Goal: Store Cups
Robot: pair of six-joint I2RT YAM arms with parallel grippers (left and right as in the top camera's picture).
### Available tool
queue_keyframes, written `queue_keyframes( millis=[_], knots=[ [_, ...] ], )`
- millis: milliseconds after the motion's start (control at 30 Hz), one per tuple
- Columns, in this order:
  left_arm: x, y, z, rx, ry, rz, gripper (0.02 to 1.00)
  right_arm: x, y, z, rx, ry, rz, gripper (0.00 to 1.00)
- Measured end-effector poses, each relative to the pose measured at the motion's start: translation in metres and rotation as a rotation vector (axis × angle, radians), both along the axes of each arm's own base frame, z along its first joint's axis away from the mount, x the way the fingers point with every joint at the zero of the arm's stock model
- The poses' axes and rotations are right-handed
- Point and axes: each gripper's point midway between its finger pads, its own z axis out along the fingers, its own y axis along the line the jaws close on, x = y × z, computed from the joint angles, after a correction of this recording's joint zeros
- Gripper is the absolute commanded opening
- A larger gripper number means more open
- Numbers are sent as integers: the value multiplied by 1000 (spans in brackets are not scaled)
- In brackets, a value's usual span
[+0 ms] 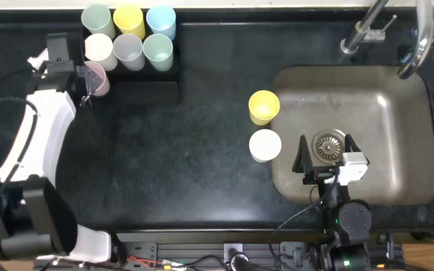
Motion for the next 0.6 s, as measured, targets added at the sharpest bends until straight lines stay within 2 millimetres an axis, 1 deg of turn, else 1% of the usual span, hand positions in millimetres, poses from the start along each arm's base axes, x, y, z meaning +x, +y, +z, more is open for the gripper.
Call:
queue_keyframes(
  millis=[200, 300, 433, 600],
  knots=[
    [1, 4, -15, -7, 28, 16, 36, 0, 0, 0, 1, 0, 0, 996],
    [3, 4, -19, -9, 33, 15, 36, 0, 0, 0, 0, 0, 0, 998],
    [4, 3, -20, -13, 30, 12, 80, 0, 0, 0, 0, 0, 0, 998],
    [6, 4, -21, -13, 25, 14, 108, 0, 0, 0, 0, 0, 0, 996]
  ],
)
